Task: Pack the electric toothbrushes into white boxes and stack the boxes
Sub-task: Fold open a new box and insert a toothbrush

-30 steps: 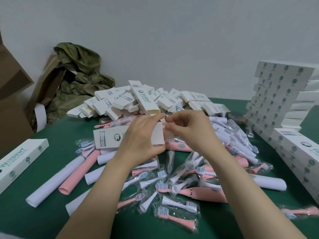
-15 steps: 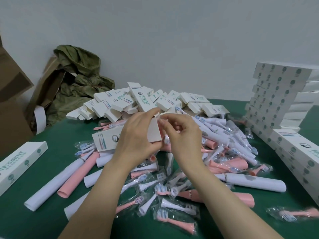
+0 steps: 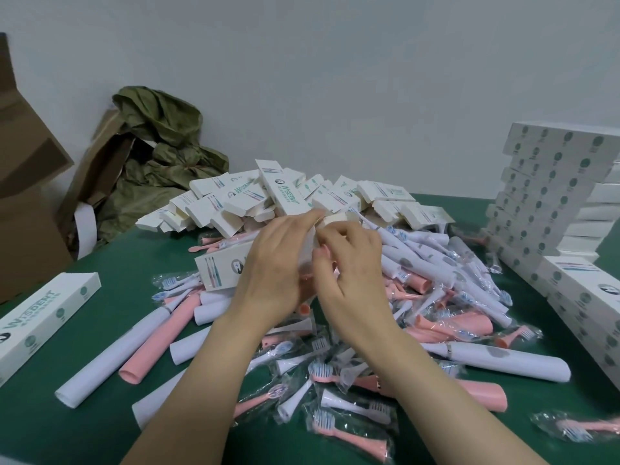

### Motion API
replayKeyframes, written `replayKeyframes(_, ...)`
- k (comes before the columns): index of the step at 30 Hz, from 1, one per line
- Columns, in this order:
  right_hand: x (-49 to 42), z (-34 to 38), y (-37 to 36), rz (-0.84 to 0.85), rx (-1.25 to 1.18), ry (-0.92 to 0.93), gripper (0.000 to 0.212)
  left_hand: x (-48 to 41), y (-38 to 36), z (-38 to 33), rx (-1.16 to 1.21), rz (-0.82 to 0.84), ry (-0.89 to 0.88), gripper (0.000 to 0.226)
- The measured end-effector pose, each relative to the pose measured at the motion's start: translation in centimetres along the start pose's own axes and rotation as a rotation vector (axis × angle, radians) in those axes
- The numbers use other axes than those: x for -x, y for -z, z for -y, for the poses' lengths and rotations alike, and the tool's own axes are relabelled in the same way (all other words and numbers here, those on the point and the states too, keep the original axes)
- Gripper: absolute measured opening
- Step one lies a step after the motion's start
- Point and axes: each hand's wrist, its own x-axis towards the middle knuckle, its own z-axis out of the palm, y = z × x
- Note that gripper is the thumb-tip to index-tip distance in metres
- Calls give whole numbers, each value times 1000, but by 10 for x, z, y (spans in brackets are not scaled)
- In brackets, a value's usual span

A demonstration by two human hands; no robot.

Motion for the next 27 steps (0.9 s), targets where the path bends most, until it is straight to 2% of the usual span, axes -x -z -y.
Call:
replayKeyframes(3,-4,-7,11,-180,12,-34,27,-1,0,-2,-21,-3,-37,54)
replayKeyframes(4,-5,-10,16,-189,-9,-86,27,0,0,-2,-34,-2,-43,55)
replayKeyframes(5,-7,-13,19,-152,-66,-164,26,0,0,-2,-45,0,-53,57)
replayKeyframes(7,-10,-17,21,-18,-274,-296,7,1,0,0,-47,16,-76,61)
replayKeyframes(9,-12,-19,21,1,-384,-376,22,1,0,3,-39,96,-94,74)
replayKeyframes(11,-13,-19,24,-12,-553,-480,26,1,-1,5,-67,183,-121,86)
replayKeyframes(13,-12,-20,26,-1,-684,-529,28,1,-4,5,-62,180,-107,83)
replayKeyframes(17,-10,-19,25,-5,-723,-452,30,0,-7,-5,-4,32,-43,50)
replayKeyframes(19,-8,-17,24,-4,-768,-389,33,0,-9,-9,-1,-58,-13,41)
replayKeyframes(22,-2,-12,15,93,-767,-338,27,0,-11,-18,35,-124,41,36)
replayKeyframes(24,3,-9,7,154,-718,-312,33,0,-10,-21,51,-125,59,37)
replayKeyframes(27,4,-10,2,113,-712,-332,35,0,-6,-17,138,-3,94,48)
